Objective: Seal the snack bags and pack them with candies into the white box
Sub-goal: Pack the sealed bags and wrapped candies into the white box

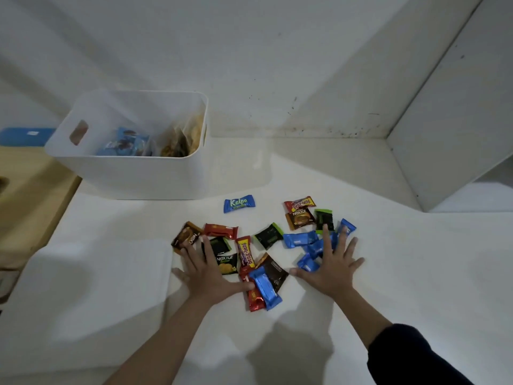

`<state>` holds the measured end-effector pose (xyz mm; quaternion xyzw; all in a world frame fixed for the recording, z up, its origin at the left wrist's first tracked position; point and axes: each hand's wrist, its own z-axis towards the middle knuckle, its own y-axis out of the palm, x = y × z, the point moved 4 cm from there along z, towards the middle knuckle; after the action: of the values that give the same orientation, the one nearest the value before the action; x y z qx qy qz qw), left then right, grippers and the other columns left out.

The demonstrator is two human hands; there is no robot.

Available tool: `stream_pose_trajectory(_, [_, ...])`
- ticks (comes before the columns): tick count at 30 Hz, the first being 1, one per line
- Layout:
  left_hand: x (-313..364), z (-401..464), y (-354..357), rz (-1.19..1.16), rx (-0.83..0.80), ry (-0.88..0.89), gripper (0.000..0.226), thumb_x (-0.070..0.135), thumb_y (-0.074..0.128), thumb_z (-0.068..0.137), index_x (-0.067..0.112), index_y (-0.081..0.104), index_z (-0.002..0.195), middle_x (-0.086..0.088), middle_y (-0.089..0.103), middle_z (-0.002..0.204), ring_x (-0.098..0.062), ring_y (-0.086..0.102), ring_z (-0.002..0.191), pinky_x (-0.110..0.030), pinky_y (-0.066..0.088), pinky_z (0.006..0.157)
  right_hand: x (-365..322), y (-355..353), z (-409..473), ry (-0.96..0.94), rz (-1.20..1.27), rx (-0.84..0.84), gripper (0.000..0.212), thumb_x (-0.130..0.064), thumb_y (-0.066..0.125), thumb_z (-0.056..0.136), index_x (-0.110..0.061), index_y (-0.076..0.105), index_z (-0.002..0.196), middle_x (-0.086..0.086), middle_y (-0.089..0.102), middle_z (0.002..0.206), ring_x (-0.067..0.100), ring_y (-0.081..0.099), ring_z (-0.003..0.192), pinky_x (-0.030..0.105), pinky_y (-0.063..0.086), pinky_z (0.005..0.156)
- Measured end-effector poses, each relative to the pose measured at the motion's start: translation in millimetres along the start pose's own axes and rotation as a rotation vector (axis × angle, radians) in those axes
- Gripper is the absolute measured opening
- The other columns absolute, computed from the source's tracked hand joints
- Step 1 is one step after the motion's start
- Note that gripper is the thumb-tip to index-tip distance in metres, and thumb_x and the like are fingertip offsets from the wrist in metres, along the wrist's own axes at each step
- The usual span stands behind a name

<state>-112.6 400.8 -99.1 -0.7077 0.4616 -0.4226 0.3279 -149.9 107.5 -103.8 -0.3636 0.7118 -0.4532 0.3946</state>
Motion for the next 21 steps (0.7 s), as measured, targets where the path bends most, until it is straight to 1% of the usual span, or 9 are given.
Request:
stream_pose_trajectory(3, [7,10,-3,0.032,0.007,0.013,0.154,0.094,0.056,0.024,0.040,-0.031,0.139,-0.022,-0.030,0.150,-0.039,-0.031,0.137,-0.070,-0.006,0.104,-9,-9,30,-0.058,-0.012,-0.001,0.133,-0.098,0.042,0.038,-0.045,-0.026,0.140,0.005,-0.032,0.153,0.046,-0.020,0.140,0.074,0.009,0.103])
stream_pose_trajectory(5, [10,15,-3,0.020,0.010,0.023,0.142,0.093,0.058,0.028,0.049,-0.017,0.141,-0.021,-0.029,0.151,-0.039,-0.031,0.138,-0.071,-0.006,0.104,-13,-7,43,-0.110,-0.057,-0.033,0.125,-0.097,0.042,0.043,-0.050,-0.016,0.142,0.003,-0.025,0.156,0.047,-0.019,0.140,0.074,0.010,0.103])
stream_pose_trajectory(7, [13,17,-1,-0.028,0.051,0.050,0.125,0.091,0.059,0.036,0.054,0.004,0.142,-0.018,-0.020,0.153,-0.037,-0.023,0.141,-0.071,-0.003,0.105,-15,-3,48,-0.139,-0.066,-0.019,0.110,-0.095,0.042,0.050,-0.051,0.006,0.145,0.002,-0.010,0.160,0.047,-0.013,0.141,0.073,0.012,0.103])
stream_pose_trajectory(9, [19,15,1,-0.076,0.152,0.101,0.100,0.085,0.058,0.047,0.049,0.032,0.137,-0.015,0.002,0.153,-0.037,0.001,0.143,-0.071,0.006,0.105,-17,-1,48,-0.161,-0.021,0.070,0.091,-0.088,0.046,0.058,-0.046,0.035,0.138,0.006,0.016,0.158,0.048,0.002,0.142,0.073,0.019,0.101])
stream_pose_trajectory(12, [35,12,5,-0.074,0.329,0.217,0.055,0.064,0.060,0.067,0.035,0.060,0.114,-0.013,0.040,0.137,-0.038,0.040,0.125,-0.062,0.033,0.099,-24,0,41,-0.250,0.019,0.260,0.061,-0.068,0.055,0.067,-0.026,0.063,0.112,0.016,0.053,0.131,0.049,0.039,0.125,0.064,0.043,0.090])
stream_pose_trajectory(14, [43,10,6,-0.121,0.402,0.271,0.042,0.056,0.056,0.073,0.028,0.065,0.102,-0.010,0.053,0.118,-0.035,0.054,0.107,-0.047,0.046,0.087,-29,-3,37,-0.295,0.061,0.365,0.050,-0.058,0.064,0.067,-0.020,0.067,0.099,0.016,0.060,0.110,0.042,0.052,0.104,0.049,0.050,0.079])
stream_pose_trajectory(16, [48,8,7,-0.173,0.420,0.296,0.030,0.045,0.064,0.077,0.022,0.066,0.097,-0.011,0.054,0.115,-0.033,0.056,0.100,-0.040,0.049,0.080,-32,-4,35,-0.315,0.084,0.378,0.044,-0.048,0.077,0.063,-0.017,0.068,0.092,0.014,0.060,0.098,0.036,0.054,0.088,0.039,0.052,0.066])
stream_pose_trajectory(19, [52,6,10,-0.201,0.412,0.286,0.020,0.032,0.071,0.078,0.020,0.064,0.093,-0.016,0.043,0.138,-0.035,0.051,0.115,-0.042,0.050,0.087,-33,-7,35,-0.314,0.106,0.325,0.040,-0.035,0.084,0.056,-0.013,0.066,0.084,0.014,0.057,0.094,0.033,0.055,0.078,0.032,0.049,0.051])
stream_pose_trajectory(21, [54,7,11,-0.172,0.388,0.261,0.019,0.034,0.068,0.080,0.023,0.062,0.094,-0.014,0.035,0.148,-0.034,0.048,0.120,-0.040,0.049,0.087,-33,-11,38,-0.298,0.134,0.292,0.036,-0.028,0.084,0.057,-0.011,0.065,0.082,0.016,0.056,0.105,0.035,0.057,0.082,0.031,0.049,0.049])
